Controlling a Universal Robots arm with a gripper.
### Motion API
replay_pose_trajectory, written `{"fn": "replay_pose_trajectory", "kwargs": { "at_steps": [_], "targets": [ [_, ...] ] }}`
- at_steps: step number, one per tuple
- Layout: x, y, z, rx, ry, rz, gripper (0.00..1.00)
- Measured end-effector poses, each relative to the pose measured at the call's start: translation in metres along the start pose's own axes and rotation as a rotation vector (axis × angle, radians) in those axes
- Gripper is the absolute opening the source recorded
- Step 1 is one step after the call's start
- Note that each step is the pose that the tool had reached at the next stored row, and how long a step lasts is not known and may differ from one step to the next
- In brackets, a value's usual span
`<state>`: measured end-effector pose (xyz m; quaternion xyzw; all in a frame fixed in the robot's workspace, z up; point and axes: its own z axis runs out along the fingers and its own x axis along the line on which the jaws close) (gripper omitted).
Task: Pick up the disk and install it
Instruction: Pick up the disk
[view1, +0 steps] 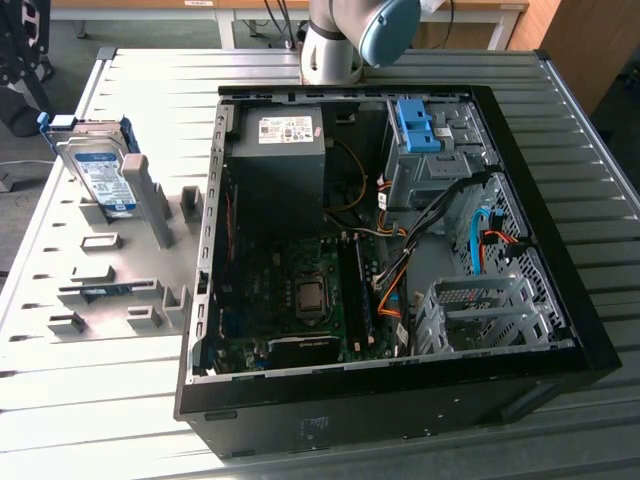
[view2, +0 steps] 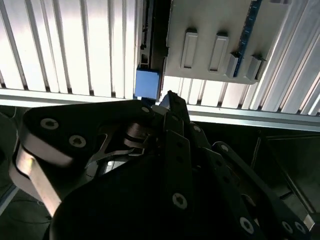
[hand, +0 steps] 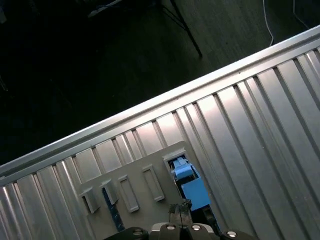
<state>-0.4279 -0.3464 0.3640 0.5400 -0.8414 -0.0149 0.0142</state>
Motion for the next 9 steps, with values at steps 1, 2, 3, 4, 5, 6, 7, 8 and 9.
{"fn": "replay_pose_trajectory", "kwargs": {
  "at_steps": [1, 2, 3, 4, 5, 6, 7, 8, 9],
  "targets": [
    [0.0, 0.0, 0.0, 0.0001, 0.0008, -0.019, 0.11],
    [0.0, 0.0, 0.0, 0.0002, 0.0015, -0.037, 0.11],
    [0.0, 0.0, 0.0, 0.0003, 0.0022, -0.055, 0.11],
    [0.0, 0.0, 0.0, 0.0005, 0.003, -0.073, 0.11],
    [0.0, 0.0, 0.0001, 0.0007, 0.0036, -0.092, 0.11],
    [0.0, 0.0, 0.0001, 0.0008, 0.0044, -0.109, 0.11],
    [0.0, 0.0, 0.0001, 0.0009, 0.0051, -0.127, 0.11],
    [0.0, 0.0, 0.0001, 0.0011, 0.0059, -0.147, 0.11],
    [0.0, 0.0, 0.0001, 0.0012, 0.0065, -0.162, 0.11]
  ]
}}
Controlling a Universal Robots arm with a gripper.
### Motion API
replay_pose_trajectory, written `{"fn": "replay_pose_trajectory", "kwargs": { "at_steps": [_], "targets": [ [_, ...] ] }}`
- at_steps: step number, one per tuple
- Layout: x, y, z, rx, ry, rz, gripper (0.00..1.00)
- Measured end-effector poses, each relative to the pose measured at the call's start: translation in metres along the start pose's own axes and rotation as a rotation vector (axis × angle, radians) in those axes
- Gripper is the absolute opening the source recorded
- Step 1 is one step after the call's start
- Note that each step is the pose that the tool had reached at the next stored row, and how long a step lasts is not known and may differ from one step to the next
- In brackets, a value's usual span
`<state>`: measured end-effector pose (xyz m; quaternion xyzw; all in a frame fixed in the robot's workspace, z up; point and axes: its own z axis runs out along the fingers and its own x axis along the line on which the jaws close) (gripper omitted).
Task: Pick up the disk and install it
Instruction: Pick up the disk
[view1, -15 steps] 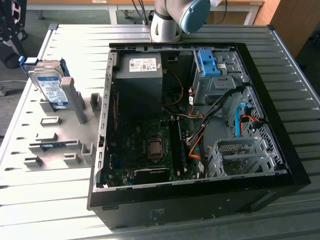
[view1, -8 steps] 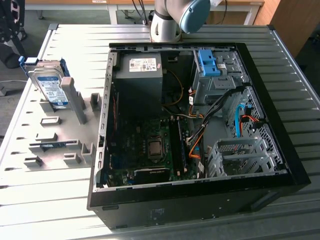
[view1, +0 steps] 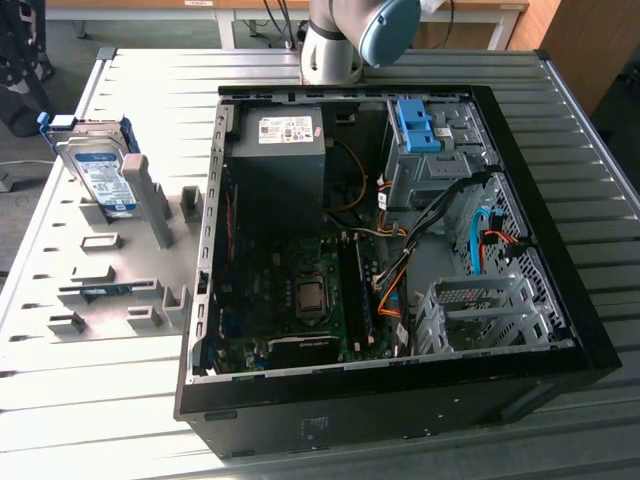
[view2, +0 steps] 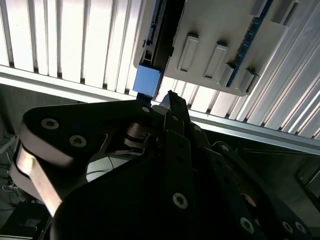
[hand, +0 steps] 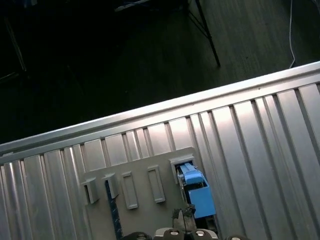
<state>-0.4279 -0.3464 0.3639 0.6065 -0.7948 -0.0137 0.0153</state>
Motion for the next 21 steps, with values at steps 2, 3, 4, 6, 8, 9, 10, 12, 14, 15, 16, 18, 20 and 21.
{"fn": "replay_pose_trajectory", "kwargs": {
  "at_steps": [2, 3, 4, 6, 8, 9, 10, 12, 14, 15, 16, 18, 20, 21],
  "targets": [
    [0.0, 0.0, 0.0, 0.0003, 0.0003, -0.007, 0.11],
    [0.0, 0.0, 0.0, 0.0005, 0.0003, -0.009, 0.11],
    [0.0, 0.0, 0.0, 0.0005, 0.0003, -0.009, 0.11],
    [0.0, 0.0, 0.0, 0.0006, 0.0003, -0.009, 0.11],
    [0.0, 0.0, 0.0001, 0.0011, 0.0006, -0.021, 0.11],
    [0.0, 0.0, 0.0001, 0.0014, 0.0007, -0.036, 0.11],
    [0.0, 0.0, 0.0003, 0.0016, 0.0011, -0.053, 0.11],
    [0.0, 0.0001, 0.0007, 0.0065, 0.0006, -0.074, 0.11],
    [0.0, 0.0002, 0.0009, 0.0277, -0.006, -0.076, 0.11],
    [0.0001, 0.0002, 0.0009, 0.038, -0.0107, -0.077, 0.11],
    [0.0001, 0.0003, 0.001, 0.0485, -0.0158, -0.077, 0.11],
    [0.0002, 0.0006, 0.0013, 0.0662, -0.0227, -0.077, 0.11],
    [0.0002, 0.0005, 0.0013, 0.0674, -0.0231, -0.077, 0.11],
    [0.0002, 0.0005, 0.0013, 0.0674, -0.023, -0.077, 0.11]
  ]
}}
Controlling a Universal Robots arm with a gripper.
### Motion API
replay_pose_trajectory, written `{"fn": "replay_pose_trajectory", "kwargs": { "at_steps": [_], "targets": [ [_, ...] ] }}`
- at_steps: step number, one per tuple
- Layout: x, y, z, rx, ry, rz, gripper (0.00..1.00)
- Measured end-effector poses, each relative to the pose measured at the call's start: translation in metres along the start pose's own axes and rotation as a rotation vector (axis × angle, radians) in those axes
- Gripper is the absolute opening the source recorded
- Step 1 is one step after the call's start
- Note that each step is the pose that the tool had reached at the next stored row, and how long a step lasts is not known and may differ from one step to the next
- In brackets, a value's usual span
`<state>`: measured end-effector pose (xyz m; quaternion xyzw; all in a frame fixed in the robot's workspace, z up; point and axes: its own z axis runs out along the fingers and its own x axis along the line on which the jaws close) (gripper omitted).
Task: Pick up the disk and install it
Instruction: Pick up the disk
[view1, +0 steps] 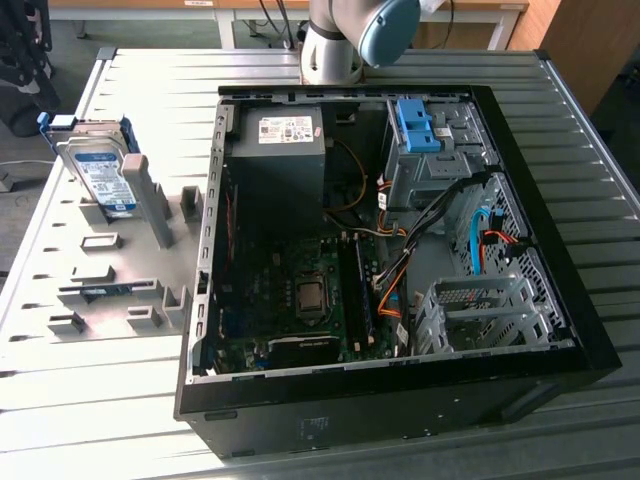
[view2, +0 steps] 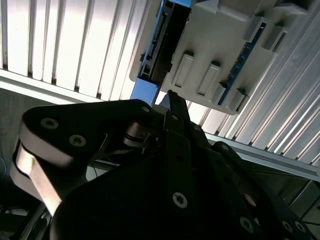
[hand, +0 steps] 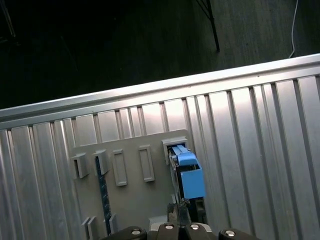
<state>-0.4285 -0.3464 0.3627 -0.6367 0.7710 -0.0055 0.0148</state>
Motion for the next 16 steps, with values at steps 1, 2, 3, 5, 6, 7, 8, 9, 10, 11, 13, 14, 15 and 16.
{"fn": "replay_pose_trajectory", "kwargs": {
  "at_steps": [1, 2, 3, 5, 6, 7, 8, 9, 10, 11, 13, 14, 15, 16],
  "targets": [
    [0.0, 0.0001, 0.0001, 0.0002, -0.0001, 0.0, 0.11],
    [0.0, 0.0001, 0.0, 0.0001, 0.0, 0.0, 0.11],
    [0.0, 0.0001, 0.0, 0.0001, -0.0001, 0.0, 0.17],
    [0.0, 0.0001, 0.0001, 0.0015, -0.0005, -0.001, 0.23],
    [0.0001, 0.0001, 0.0002, 0.0044, -0.0013, -0.005, 0.29],
    [0.0, 0.0001, 0.0005, 0.006, -0.002, -0.012, 0.29],
    [0.0, 0.0001, 0.0007, 0.0067, -0.0023, -0.023, 0.35],
    [0.0, 0.0001, 0.0013, 0.007, -0.0029, -0.035, 0.41],
    [-0.0001, 0.0002, 0.0022, 0.0069, -0.003, -0.04, 0.41],
    [-0.001, 0.0008, 0.0038, 0.0067, -0.0027, -0.041, 0.41],
    [-0.0047, 0.0024, 0.0074, 0.007, 0.0001, -0.041, 0.47],
    [-0.007, 0.0032, 0.0094, 0.0075, 0.0012, -0.041, 0.47],
    [-0.0087, 0.004, 0.0112, 0.0077, 0.0028, -0.041, 0.47],
    [-0.0095, 0.0048, 0.0131, 0.008, 0.0035, -0.041, 0.47]
  ]
}}
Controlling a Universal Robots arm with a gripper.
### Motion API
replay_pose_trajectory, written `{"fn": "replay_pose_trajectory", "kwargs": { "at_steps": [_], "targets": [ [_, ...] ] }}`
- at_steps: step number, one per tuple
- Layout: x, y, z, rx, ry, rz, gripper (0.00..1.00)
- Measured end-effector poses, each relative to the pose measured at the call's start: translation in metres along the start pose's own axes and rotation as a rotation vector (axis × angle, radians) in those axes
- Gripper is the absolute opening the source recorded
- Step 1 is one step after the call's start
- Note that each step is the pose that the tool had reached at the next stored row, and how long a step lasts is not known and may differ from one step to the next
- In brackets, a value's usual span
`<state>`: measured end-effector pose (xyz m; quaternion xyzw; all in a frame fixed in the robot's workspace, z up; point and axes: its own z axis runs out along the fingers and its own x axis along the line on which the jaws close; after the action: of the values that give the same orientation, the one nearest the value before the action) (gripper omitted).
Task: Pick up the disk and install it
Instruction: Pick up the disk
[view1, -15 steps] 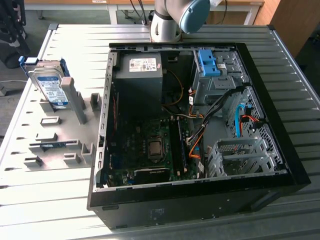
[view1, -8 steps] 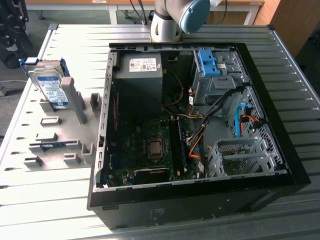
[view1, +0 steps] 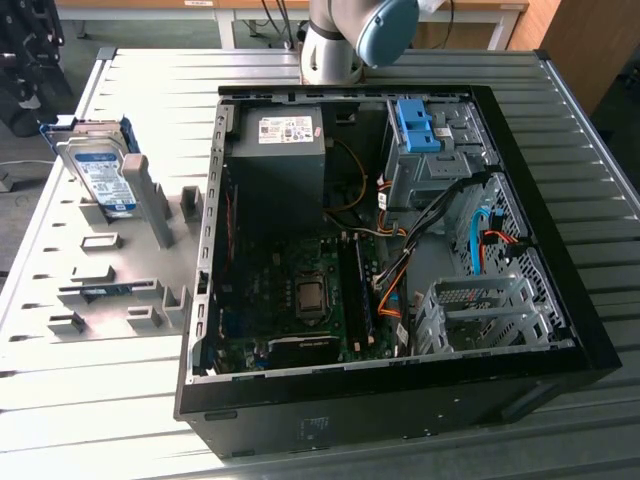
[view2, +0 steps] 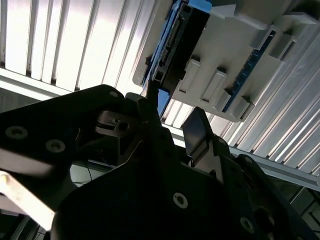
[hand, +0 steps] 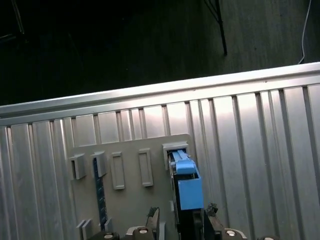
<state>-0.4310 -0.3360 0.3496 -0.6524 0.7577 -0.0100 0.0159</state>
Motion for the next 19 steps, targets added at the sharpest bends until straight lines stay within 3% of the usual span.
{"fn": "replay_pose_trajectory", "kwargs": {
  "at_steps": [4, 5, 9, 16, 19],
  "targets": [
    [0.0003, 0.0022, 0.0042, -0.0025, -0.0002, -0.028, 0.48],
    [0.0004, 0.0026, 0.0054, -0.0034, -0.0004, -0.038, 0.55],
    [0.0005, 0.0034, 0.0099, -0.0042, -0.0023, -0.094, 0.55],
    [-0.0001, 0.0101, 0.0211, -0.0118, -0.0017, -0.099, 0.55],
    [-0.0007, 0.0104, 0.0261, -0.0219, -0.0007, -0.099, 0.55]
  ]
}}
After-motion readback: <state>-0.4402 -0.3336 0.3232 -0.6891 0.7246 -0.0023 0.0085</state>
